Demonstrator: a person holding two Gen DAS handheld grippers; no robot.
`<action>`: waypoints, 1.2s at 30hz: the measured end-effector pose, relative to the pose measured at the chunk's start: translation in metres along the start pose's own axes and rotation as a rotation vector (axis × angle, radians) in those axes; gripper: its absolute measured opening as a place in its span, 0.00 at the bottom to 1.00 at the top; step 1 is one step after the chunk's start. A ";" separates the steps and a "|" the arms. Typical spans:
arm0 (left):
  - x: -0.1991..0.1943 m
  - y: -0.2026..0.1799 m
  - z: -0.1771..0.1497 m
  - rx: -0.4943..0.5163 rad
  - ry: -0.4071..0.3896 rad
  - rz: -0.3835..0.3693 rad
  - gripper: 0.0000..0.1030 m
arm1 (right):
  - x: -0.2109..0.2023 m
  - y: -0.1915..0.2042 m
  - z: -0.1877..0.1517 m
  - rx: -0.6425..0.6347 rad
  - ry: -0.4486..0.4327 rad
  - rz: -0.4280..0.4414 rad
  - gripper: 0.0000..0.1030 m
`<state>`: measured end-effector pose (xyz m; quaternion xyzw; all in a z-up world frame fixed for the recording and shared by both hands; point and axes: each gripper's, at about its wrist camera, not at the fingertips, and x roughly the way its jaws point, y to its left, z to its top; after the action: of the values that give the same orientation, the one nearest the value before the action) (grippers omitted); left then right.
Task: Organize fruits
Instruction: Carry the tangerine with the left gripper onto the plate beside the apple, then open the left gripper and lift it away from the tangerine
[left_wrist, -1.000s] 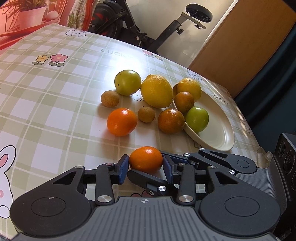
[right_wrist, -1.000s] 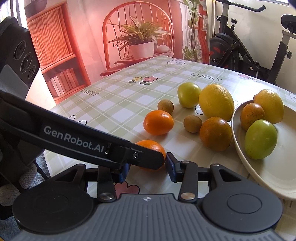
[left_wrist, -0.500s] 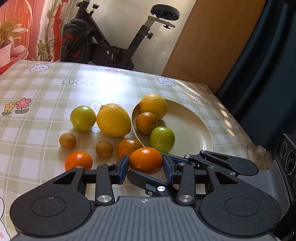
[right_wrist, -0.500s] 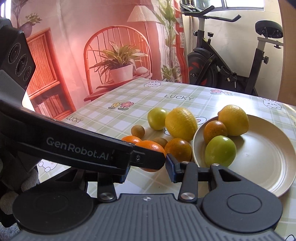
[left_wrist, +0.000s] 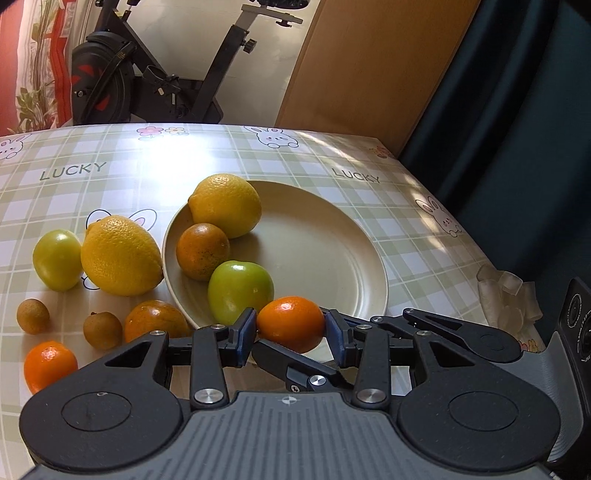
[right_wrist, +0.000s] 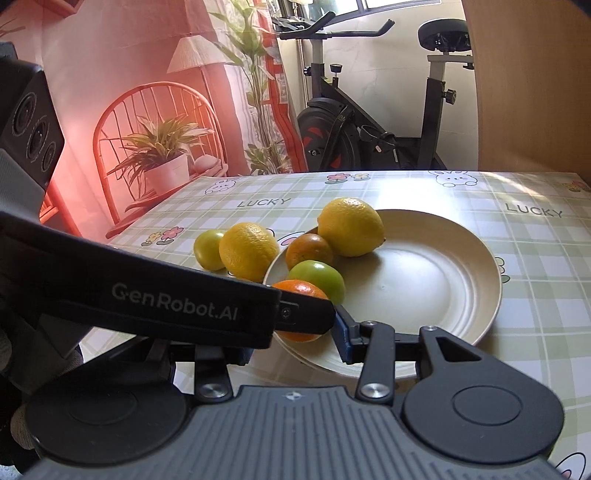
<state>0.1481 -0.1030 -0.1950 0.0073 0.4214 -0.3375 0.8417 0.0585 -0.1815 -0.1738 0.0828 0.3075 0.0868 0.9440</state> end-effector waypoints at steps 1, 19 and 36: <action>0.001 -0.002 0.000 0.006 0.000 0.000 0.42 | 0.000 -0.003 -0.001 0.005 0.000 -0.008 0.43; 0.010 -0.001 -0.002 0.014 0.010 0.041 0.43 | 0.005 -0.014 -0.009 0.061 0.002 -0.018 0.43; -0.043 0.032 0.001 -0.109 -0.144 0.063 0.43 | 0.000 -0.011 -0.007 0.060 -0.033 -0.016 0.45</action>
<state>0.1499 -0.0546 -0.1725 -0.0493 0.3770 -0.2869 0.8793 0.0557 -0.1915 -0.1816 0.1101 0.2948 0.0687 0.9467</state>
